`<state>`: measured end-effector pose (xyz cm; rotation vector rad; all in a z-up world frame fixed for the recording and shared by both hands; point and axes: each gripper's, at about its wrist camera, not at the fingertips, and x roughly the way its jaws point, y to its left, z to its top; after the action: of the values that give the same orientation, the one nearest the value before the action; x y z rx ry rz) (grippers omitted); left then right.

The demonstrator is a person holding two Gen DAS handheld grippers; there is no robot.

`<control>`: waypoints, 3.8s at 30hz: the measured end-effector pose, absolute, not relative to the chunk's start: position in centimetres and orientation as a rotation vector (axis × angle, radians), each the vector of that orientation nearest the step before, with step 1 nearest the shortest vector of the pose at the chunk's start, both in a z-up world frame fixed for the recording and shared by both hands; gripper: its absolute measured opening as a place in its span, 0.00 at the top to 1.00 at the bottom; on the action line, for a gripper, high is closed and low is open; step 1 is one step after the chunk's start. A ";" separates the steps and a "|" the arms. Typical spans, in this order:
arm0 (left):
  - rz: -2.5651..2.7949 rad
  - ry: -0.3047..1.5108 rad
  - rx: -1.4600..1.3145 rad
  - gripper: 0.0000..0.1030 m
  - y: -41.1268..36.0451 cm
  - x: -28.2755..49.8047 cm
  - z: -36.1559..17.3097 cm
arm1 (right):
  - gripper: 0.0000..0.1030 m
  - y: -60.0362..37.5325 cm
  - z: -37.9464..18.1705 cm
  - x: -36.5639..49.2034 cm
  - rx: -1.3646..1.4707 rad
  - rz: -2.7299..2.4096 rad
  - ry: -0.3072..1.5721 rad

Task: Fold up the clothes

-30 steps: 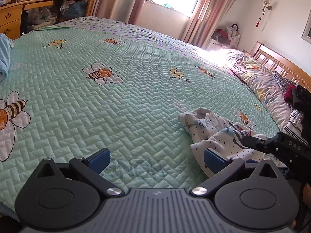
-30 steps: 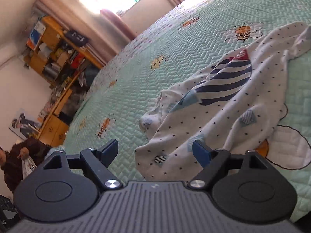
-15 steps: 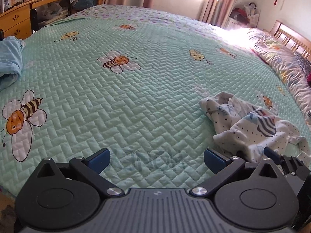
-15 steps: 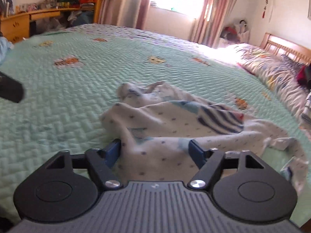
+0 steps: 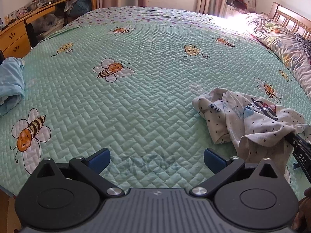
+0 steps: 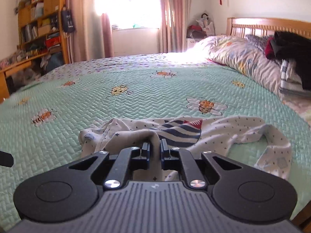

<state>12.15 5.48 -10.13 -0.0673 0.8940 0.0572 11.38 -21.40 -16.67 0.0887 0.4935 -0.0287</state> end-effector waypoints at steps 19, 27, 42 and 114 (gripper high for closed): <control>0.035 0.770 0.048 0.01 0.5 10.1 -4.3 | 0.88 -20.6 -18.5 9.1 0.097 0.012 0.519; 0.014 0.763 0.052 0.01 -0.1 10.0 -3.9 | 0.83 -20.6 -18.3 9.1 0.102 0.009 0.519; -0.009 0.750 0.055 0.01 -0.5 9.4 -3.2 | 0.71 -20.2 -17.8 8.7 0.101 0.019 0.503; -0.040 0.680 0.041 0.01 -1.8 8.8 0.8 | 0.58 -18.7 -17.5 8.0 0.082 0.062 0.509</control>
<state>8.77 -1.78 0.83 0.0411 0.6802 -0.0398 8.04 -18.68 -17.54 0.0822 0.5092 0.0621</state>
